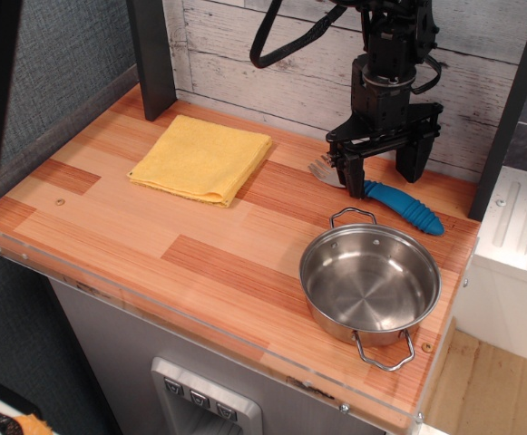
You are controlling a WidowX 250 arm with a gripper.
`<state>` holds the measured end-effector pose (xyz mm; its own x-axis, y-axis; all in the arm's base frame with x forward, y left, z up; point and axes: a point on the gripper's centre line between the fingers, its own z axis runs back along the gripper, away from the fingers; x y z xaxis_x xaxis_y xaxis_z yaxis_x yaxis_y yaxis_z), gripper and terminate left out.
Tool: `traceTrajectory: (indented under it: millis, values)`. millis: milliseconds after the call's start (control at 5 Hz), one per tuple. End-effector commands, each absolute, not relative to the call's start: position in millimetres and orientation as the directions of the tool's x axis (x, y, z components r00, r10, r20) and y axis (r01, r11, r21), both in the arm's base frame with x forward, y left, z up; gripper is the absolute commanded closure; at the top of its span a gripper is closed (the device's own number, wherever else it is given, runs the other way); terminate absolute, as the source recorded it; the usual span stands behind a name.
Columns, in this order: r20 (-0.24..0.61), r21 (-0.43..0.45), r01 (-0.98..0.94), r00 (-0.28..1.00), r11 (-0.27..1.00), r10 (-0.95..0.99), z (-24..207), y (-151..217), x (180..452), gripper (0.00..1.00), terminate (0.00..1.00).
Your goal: Put the fork in front of the dish towel
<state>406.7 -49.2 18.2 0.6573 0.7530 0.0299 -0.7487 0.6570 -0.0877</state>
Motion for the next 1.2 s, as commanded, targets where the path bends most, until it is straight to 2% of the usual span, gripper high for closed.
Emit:
traceTrajectory:
  millis: [0,200,600,1000]
  values:
    - [0.055,-0.103,-0.758,0.642,0.644,0.765,28,-53,409,1.00,0.00]
    - [0.054,-0.112,-0.762,0.637,0.638,0.769,31,-53,405,1.00,0.00]
    - [0.086,-0.150,-0.761,0.626,0.631,0.775,54,-51,396,1.00,0.00]
    - [0.119,-0.242,-0.796,0.543,0.555,0.831,83,-27,389,1.00,0.00]
